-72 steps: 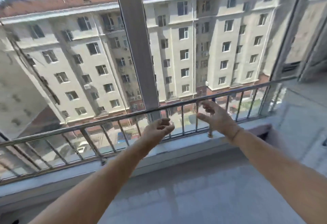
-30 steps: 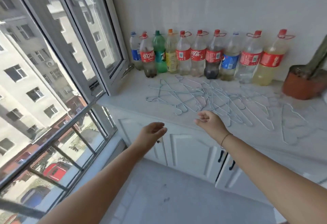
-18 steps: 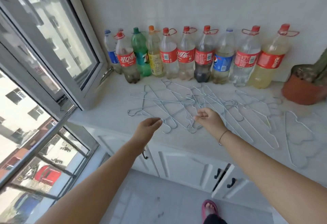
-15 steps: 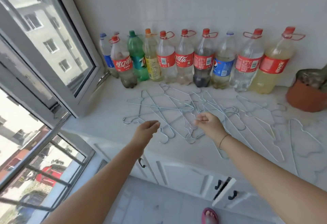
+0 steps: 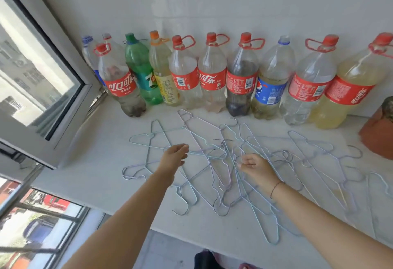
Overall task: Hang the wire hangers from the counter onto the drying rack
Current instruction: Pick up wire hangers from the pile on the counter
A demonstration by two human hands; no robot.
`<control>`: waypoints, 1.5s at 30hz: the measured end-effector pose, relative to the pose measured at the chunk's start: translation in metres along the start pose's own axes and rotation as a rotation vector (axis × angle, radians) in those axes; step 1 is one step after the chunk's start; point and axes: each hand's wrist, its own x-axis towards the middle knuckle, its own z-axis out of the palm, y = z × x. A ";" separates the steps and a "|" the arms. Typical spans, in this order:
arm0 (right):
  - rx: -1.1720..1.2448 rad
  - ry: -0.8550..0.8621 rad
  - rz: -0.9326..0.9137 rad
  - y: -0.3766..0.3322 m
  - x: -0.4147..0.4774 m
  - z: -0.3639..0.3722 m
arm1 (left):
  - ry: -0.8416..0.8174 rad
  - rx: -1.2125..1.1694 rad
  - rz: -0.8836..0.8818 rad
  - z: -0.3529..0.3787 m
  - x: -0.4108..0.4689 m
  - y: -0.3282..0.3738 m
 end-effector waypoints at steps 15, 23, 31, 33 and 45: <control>0.128 0.179 0.144 0.010 0.043 0.012 | -0.104 -0.300 -0.363 0.034 0.143 0.005; 0.166 0.252 0.181 0.018 0.039 0.014 | -0.058 -0.379 -0.474 0.033 0.161 0.011; 0.167 0.273 0.207 0.025 0.030 0.014 | -0.046 -0.527 -0.533 0.031 0.170 0.010; 0.169 0.281 0.199 0.025 0.029 0.016 | -0.063 -0.578 -0.545 0.031 0.170 0.009; 0.173 0.290 0.204 0.024 0.028 0.023 | -0.143 -0.573 -0.537 0.033 0.168 0.017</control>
